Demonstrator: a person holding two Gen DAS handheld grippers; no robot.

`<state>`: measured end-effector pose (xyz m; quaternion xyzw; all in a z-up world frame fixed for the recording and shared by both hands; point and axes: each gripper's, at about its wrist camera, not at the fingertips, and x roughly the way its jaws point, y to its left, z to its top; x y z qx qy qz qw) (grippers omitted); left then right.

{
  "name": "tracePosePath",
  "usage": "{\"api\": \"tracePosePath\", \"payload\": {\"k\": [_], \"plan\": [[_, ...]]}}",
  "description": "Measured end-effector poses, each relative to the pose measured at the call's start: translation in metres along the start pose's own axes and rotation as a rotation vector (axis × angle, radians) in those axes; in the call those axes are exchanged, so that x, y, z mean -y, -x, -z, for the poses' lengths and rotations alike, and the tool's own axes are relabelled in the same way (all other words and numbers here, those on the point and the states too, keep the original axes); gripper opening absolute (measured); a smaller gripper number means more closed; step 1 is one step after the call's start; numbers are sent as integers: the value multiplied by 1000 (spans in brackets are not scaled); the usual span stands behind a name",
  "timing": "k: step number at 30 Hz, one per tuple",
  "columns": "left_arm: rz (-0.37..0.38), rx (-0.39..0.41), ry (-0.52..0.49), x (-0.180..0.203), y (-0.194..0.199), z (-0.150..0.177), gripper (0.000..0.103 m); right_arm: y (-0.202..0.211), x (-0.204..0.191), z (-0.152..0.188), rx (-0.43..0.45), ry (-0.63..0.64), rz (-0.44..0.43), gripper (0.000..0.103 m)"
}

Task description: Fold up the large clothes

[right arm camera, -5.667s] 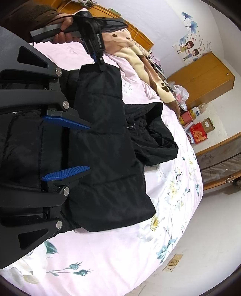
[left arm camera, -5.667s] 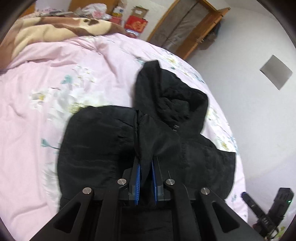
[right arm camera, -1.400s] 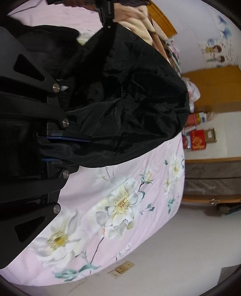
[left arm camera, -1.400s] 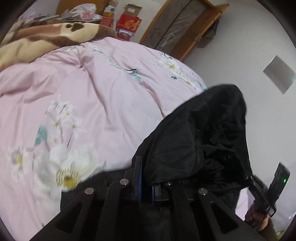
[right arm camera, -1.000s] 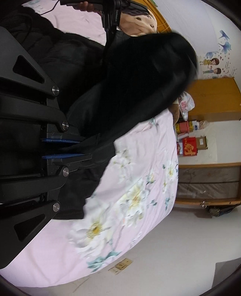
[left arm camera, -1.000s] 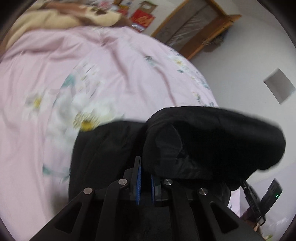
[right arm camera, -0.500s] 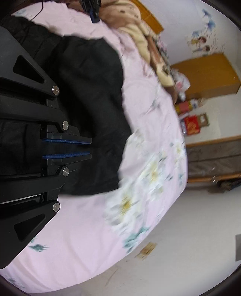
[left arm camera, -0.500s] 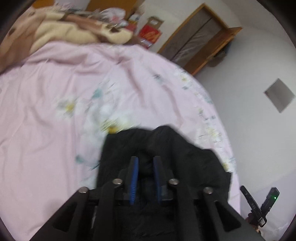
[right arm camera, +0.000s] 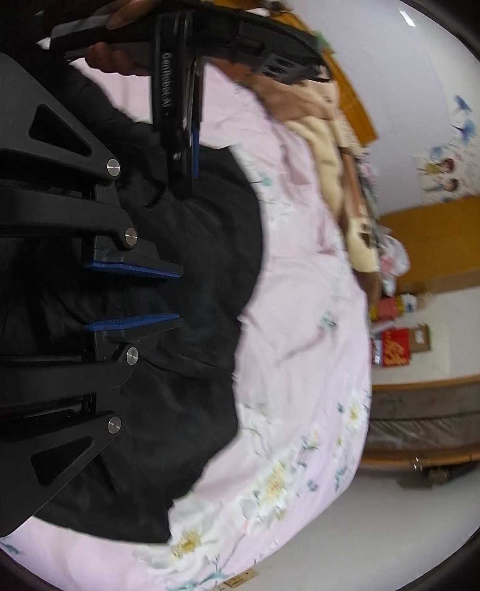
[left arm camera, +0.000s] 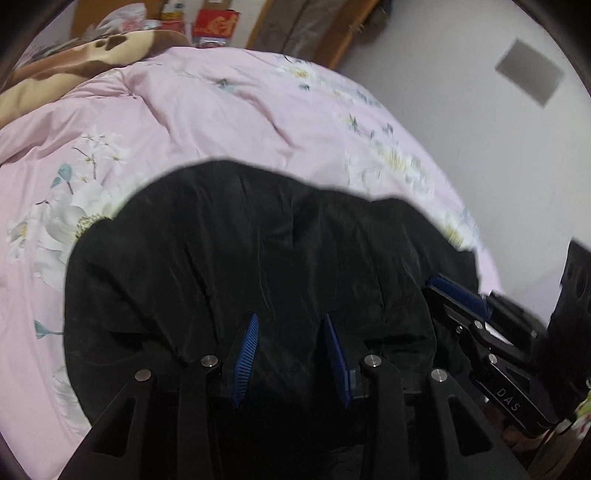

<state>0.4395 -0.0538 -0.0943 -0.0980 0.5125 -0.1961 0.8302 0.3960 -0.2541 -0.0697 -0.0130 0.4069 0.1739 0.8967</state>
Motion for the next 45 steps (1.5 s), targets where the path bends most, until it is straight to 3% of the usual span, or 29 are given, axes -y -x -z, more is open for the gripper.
{"api": "tracePosePath", "payload": {"k": [5,9,16,27,29,31,33,40,45], "plan": [[-32,18,-87,8,-13,14,38,-14,14,28,-62,-5,44,20],[-60,7,-154,13,-26,28,38,-23,15,48,-102,76,96,20],[-9,3,-79,-3,-46,36,38,-35,16,64,-107,101,128,19],[-27,-11,-96,6,-37,38,38,-43,26,62,-155,16,111,18],[8,-28,-67,6,-24,35,41,-33,27,56,-146,-25,92,19],[42,-29,-70,6,1,38,54,-9,29,46,-119,-86,62,19],[6,-2,-110,11,28,44,62,18,29,42,-57,-119,56,20],[24,78,-49,5,139,85,64,140,22,44,100,-153,75,24],[-25,95,-11,-10,196,127,70,217,17,66,148,-154,101,36]]}}
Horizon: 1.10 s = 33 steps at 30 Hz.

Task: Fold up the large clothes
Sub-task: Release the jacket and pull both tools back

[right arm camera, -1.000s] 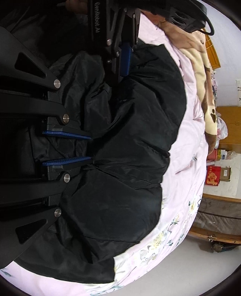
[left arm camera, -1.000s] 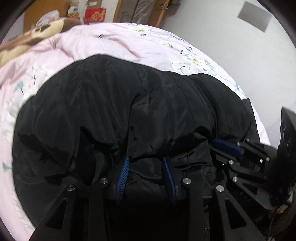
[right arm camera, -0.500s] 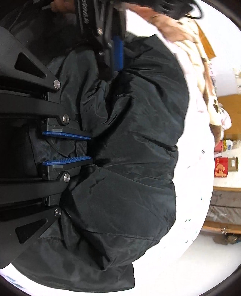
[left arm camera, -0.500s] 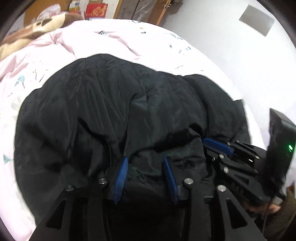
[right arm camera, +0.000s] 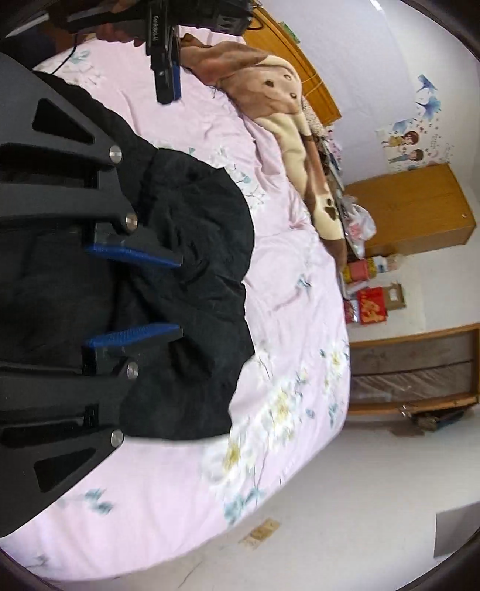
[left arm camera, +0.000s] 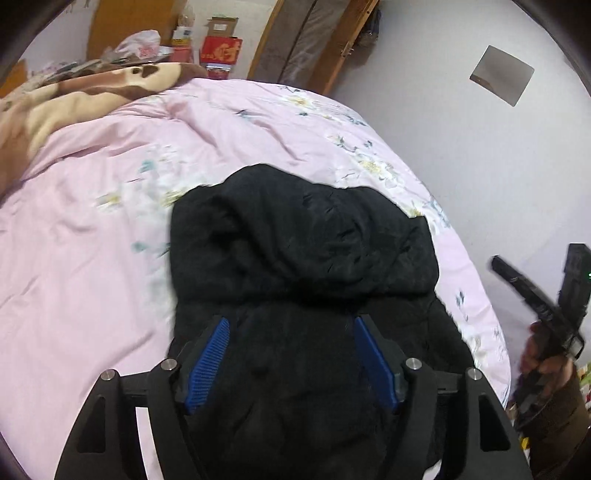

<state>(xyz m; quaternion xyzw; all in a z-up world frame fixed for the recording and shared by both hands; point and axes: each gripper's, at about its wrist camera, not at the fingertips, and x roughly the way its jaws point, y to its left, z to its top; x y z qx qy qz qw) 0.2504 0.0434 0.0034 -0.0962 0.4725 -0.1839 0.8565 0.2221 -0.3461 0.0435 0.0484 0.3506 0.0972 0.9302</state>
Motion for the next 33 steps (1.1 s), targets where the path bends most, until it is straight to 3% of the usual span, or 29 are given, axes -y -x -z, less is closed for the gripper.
{"api": "tracePosePath", "payload": {"k": [4,7,12,16,20,26,33], "plan": [[-34,-15,10,-12,25,42,70,54,11,23,28,1,43,39],[-37,-41,65,-25,32,76,70,83,20,49,12,-2,90,51],[-56,-104,117,-44,24,129,70,97,37,99,-48,-55,141,54],[-20,-138,175,-54,14,160,70,97,50,141,-108,-113,181,55],[-11,-142,199,-57,10,175,70,96,60,175,-160,-173,176,66],[-7,-169,211,-53,1,194,70,94,74,209,-191,-268,187,67],[-4,-181,238,-54,-7,205,70,87,72,227,-234,-273,175,70]]}}
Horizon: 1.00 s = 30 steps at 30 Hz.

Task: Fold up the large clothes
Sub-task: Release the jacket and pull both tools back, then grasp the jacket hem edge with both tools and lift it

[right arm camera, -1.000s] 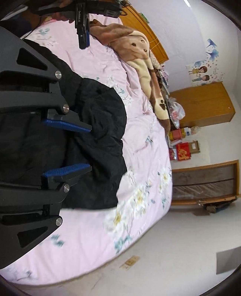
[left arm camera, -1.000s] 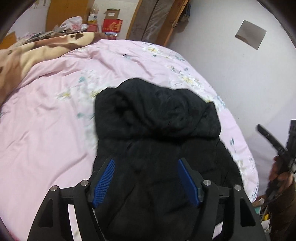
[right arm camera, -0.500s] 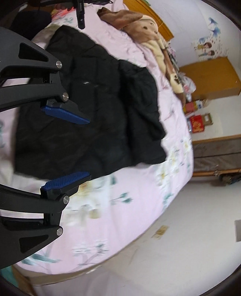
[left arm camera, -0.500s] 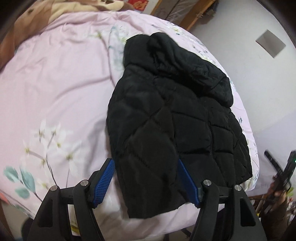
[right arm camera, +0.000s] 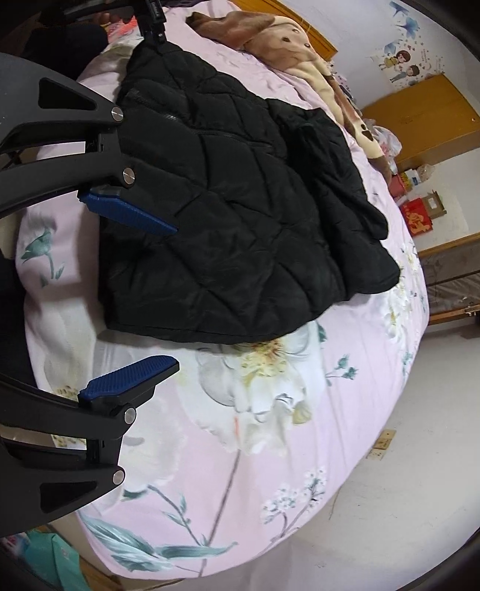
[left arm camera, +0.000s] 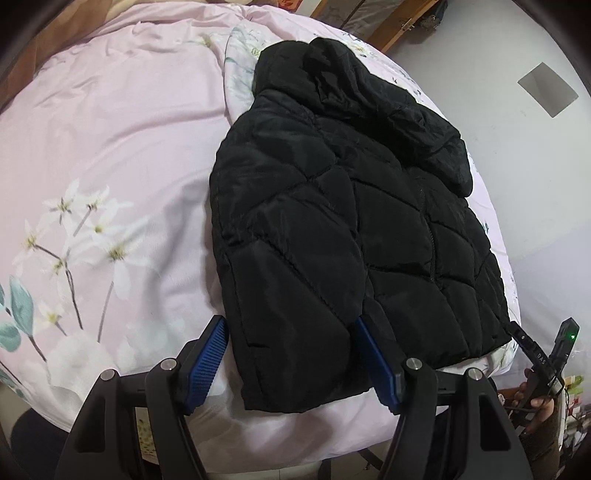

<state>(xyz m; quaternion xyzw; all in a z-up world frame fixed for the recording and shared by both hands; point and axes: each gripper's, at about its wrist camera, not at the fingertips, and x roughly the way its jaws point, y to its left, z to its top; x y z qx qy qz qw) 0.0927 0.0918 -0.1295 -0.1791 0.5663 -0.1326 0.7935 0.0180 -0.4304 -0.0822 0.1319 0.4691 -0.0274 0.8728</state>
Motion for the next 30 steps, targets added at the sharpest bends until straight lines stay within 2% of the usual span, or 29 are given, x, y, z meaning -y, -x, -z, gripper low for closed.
{"api": "tracePosePath", "payload": {"k": [4,6,8,10,11,12,13,16,17,18,26,30], "plan": [[18,-4,35,-2,-10,4,70,-8,-5,5,-34,5,-28,70],[13,-8,52,-1,-13,5,67,-14,-11,8,-48,17,-15,70],[-12,-1,63,3,-12,4,58,-19,-15,8,-71,22,13,70],[-62,17,6,14,-8,4,43,-18,-18,7,-82,3,24,70],[-69,23,-14,17,-6,4,41,-16,-20,6,-77,-6,25,66],[-64,37,-33,21,-2,4,36,-14,-22,5,-70,-5,29,56],[-62,44,-41,22,0,4,32,-10,-24,4,-57,1,31,53],[-45,69,-32,23,10,2,27,-3,-26,3,-39,2,21,37],[-39,75,-26,22,13,2,27,1,-26,3,-27,1,27,25],[-34,82,-23,22,17,2,26,4,-25,3,-18,-2,18,21],[4,142,-43,28,62,-5,23,51,-31,-4,57,4,-70,16],[7,168,-73,34,85,-1,23,74,-34,-5,86,22,-83,16]]}}
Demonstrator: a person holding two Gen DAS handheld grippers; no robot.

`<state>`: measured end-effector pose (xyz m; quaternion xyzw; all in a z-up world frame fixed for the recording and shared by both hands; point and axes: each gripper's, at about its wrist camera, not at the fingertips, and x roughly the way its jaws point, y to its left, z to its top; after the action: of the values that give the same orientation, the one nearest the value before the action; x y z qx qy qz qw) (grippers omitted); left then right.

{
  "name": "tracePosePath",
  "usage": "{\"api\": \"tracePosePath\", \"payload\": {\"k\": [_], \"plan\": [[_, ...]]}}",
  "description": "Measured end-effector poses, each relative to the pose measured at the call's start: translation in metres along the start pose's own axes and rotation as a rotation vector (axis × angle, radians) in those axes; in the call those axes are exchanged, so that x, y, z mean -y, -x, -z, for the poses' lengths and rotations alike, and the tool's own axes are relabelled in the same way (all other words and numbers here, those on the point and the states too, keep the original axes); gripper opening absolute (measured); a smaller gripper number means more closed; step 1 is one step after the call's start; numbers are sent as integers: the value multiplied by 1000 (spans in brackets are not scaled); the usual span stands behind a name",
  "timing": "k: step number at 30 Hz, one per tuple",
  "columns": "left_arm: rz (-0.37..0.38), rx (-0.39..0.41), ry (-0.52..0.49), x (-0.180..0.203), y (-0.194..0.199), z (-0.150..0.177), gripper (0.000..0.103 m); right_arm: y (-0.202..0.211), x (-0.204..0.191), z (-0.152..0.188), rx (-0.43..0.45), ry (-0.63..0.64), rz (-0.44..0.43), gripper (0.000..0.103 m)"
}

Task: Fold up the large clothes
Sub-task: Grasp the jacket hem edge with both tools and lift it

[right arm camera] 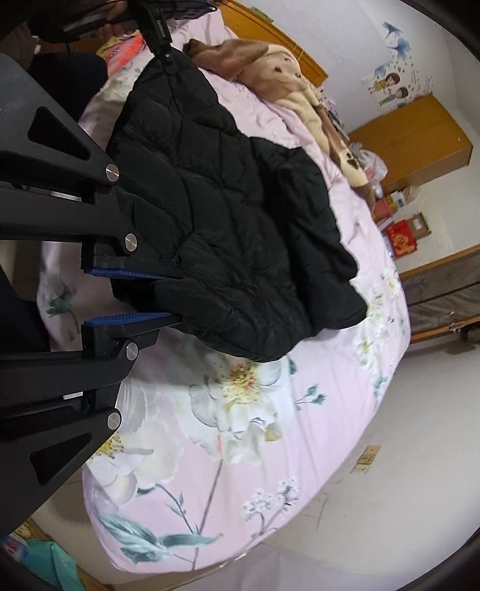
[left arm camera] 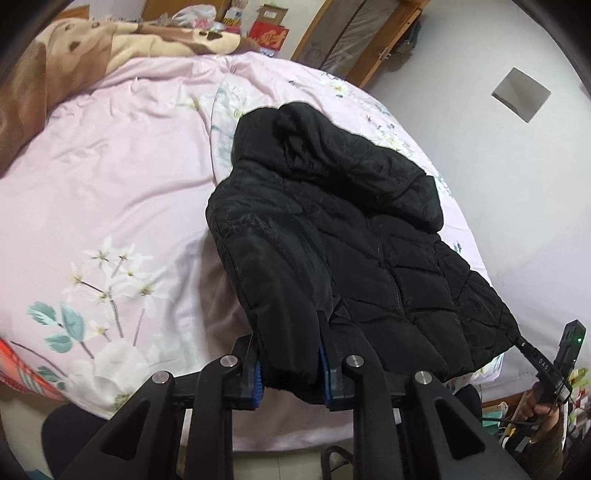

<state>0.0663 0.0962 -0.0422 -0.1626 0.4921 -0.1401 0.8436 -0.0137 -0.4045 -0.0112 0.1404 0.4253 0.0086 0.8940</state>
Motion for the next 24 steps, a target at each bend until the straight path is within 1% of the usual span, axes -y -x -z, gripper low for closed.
{"api": "tracePosePath", "payload": {"k": [5,7,9,12,14,16,18,20,22,24], "plan": [[17,21,25,-2,20,-2,22,27,-2,1,26,20,-28,15],[21,43,5,3,30,-1,22,36,-6,1,41,37,-35,15],[38,54,7,3,34,-6,21,41,-10,-4,55,63,-29,15],[48,65,4,5,27,-23,21,38,-18,-16,61,106,-20,14],[75,65,26,6,22,-32,20,33,-21,-23,63,109,-23,13],[84,73,23,11,20,-40,20,29,-24,-31,65,102,-23,13],[64,93,-7,19,18,-56,19,27,-26,-40,78,103,-23,12],[63,112,-19,22,18,-67,19,26,-28,-49,90,112,-16,12],[67,128,-17,26,16,-90,19,25,-32,-64,102,124,-6,12],[56,151,-35,31,16,-107,19,23,-34,-78,113,138,3,12]]}}
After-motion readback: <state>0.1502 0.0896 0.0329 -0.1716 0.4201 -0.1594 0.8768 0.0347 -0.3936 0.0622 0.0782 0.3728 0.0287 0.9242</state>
